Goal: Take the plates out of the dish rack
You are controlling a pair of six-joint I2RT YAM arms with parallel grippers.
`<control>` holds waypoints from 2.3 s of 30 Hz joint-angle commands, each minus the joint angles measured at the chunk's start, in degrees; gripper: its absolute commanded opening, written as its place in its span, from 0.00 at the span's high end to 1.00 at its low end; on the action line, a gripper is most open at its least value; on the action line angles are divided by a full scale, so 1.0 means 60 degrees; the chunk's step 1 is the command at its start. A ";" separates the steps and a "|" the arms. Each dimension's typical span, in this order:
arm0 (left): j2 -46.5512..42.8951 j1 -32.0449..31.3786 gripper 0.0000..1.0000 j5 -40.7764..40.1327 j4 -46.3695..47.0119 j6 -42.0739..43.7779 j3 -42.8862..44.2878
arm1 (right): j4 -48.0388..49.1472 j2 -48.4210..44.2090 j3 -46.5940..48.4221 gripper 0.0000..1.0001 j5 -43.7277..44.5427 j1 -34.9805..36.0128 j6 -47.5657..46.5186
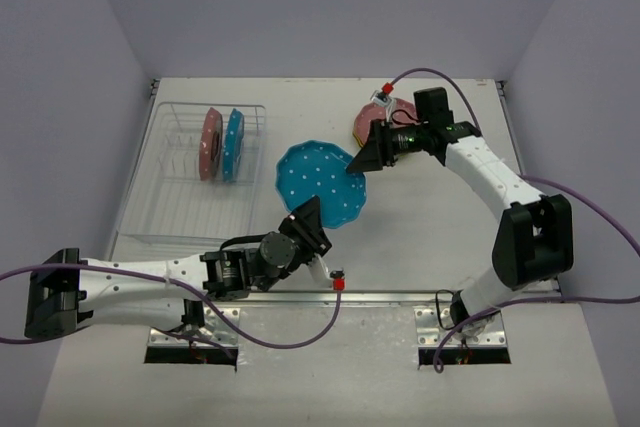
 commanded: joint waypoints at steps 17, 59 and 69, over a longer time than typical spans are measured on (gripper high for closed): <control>-0.0106 -0.0084 1.00 -0.0720 0.2165 -0.0246 0.0793 | -0.0250 0.0866 0.0237 0.40 -0.1645 0.0210 0.0459; 0.2212 0.5498 0.00 0.2231 -0.9006 -1.3861 0.9231 | 0.0997 0.3910 0.4061 1.00 0.2541 -0.3702 0.1998; 0.1558 0.6081 0.00 0.2438 -0.9112 -1.3902 0.8695 | 0.1424 0.5069 0.4810 1.00 0.3065 -0.3702 0.2201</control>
